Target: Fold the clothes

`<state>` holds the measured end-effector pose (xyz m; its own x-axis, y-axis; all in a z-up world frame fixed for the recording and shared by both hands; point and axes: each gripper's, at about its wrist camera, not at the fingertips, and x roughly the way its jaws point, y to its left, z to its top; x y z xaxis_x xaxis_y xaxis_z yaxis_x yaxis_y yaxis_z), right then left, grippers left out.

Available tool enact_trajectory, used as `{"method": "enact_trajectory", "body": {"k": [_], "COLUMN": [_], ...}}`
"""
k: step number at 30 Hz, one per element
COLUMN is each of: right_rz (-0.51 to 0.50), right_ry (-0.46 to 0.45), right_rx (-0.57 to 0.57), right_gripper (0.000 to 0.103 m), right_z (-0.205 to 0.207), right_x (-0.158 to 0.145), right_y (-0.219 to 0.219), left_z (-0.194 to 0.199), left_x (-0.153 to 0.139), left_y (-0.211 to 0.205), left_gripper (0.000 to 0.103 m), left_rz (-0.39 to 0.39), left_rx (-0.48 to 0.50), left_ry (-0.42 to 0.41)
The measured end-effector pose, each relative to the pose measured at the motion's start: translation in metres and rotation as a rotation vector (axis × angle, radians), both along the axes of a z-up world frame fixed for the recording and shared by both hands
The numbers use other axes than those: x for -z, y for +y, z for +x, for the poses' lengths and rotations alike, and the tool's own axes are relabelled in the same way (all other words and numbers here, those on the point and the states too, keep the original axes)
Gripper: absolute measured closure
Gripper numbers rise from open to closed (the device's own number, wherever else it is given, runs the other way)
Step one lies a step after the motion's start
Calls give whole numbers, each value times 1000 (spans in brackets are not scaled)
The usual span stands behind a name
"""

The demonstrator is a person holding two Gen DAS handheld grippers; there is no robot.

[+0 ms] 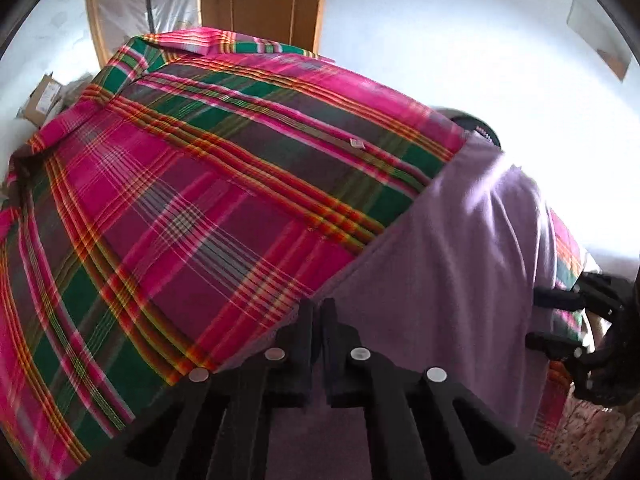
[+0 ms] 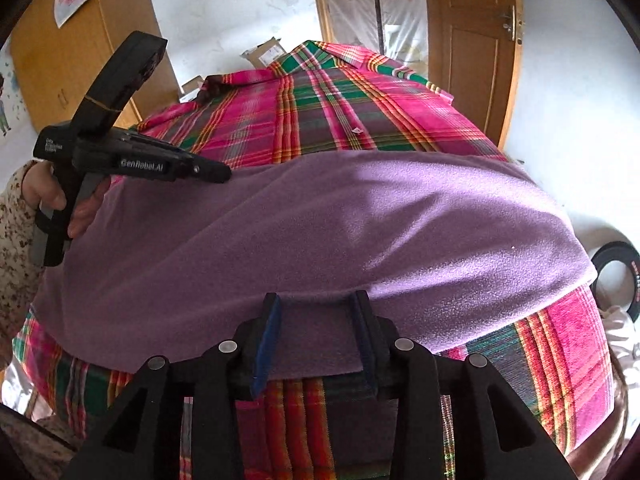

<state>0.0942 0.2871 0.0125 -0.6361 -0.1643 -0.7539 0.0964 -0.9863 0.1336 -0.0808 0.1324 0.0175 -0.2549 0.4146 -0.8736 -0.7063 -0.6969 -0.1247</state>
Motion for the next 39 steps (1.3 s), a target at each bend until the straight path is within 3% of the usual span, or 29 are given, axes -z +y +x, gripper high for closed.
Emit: {"method": "enact_trajectory", "body": {"k": [8, 14, 18, 22, 28, 34, 35, 37, 39], "right_rz": [17, 58, 33, -23, -173, -194, -196, -194, -207], "right_ry": [-4, -4, -14, -7, -2, -3, 1, 2, -1], "right_rx": [3, -35, -31, 71, 337, 385, 386, 388, 400], "right_gripper": [64, 64, 64, 64, 64, 64, 66, 90, 100], "right_z": [0, 11, 25, 32, 35, 28, 27, 25, 26], "right_x": [0, 0, 0, -3, -2, 0, 0, 0, 2], "right_y": [-3, -5, 4, 30, 87, 93, 93, 93, 98], "left_z": [-14, -14, -14, -13, -10, -12, -13, -14, -15], "left_x": [3, 2, 3, 2, 3, 4, 4, 4, -1], "left_y": [-8, -8, -7, -6, -5, -7, -8, -8, -14], "left_gripper": [101, 101, 101, 101, 101, 100, 99, 98, 98], "left_rz": [74, 72, 70, 66, 63, 77, 81, 86, 100], "left_rx": [-72, -94, -100, -113, -121, -132, -136, -141, -156], "left_ry": [-34, -40, -38, -43, -40, -55, -59, -63, -58]}}
